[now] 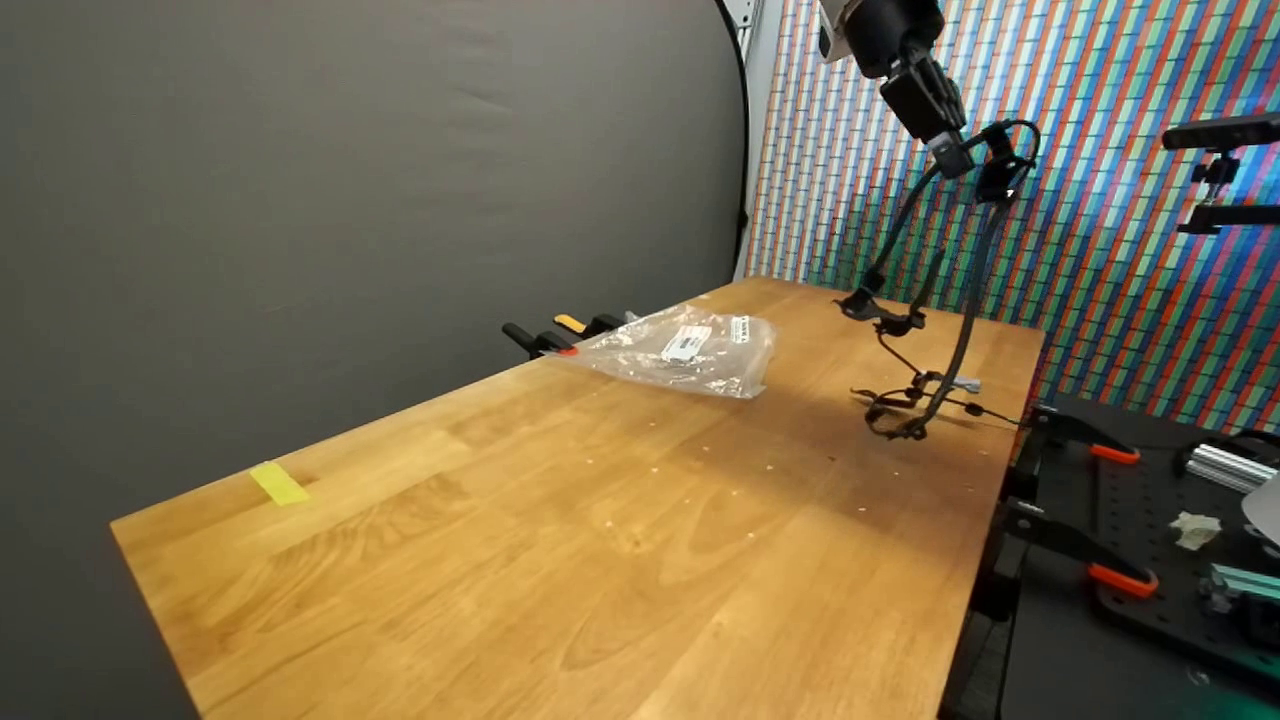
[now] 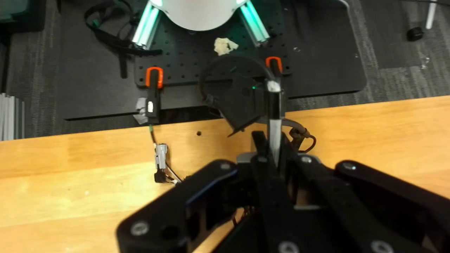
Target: Take the cable from the plastic and put it on the table
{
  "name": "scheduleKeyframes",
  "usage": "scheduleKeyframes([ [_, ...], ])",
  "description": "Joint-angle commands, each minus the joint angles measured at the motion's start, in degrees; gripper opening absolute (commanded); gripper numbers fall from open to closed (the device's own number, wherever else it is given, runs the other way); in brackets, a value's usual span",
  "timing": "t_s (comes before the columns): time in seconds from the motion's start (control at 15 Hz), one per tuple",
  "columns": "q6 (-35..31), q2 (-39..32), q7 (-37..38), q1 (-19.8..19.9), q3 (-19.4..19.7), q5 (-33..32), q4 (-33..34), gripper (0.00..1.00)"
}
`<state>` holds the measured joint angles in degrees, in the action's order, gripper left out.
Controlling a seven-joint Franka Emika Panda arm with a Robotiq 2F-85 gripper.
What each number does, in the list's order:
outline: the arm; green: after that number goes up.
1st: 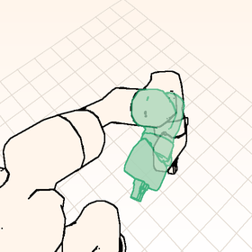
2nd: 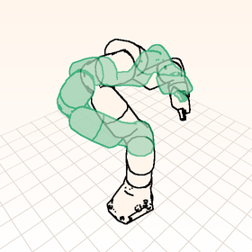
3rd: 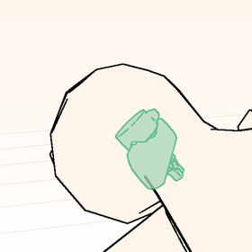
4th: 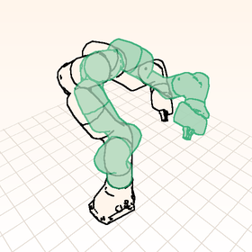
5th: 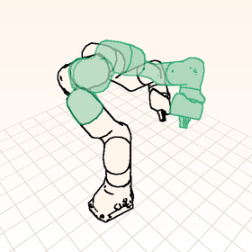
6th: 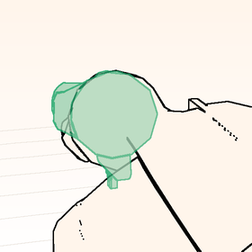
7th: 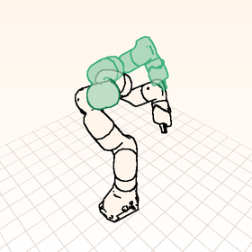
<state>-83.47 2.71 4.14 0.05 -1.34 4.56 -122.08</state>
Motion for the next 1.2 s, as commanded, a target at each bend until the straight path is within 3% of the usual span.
scheduleKeyframes([
  [0.0,-2.82,-0.89,-2.69,-1.45,-0.70,7.23,2.64,0.02],
  [0.33,-9.89,-0.88,-10.07,-3.65,-2.71,13.14,1.14,0.02],
  [1.13,-46.96,-3.98,-21.42,-6.57,-6.19,13.47,-2.46,0.02],
])
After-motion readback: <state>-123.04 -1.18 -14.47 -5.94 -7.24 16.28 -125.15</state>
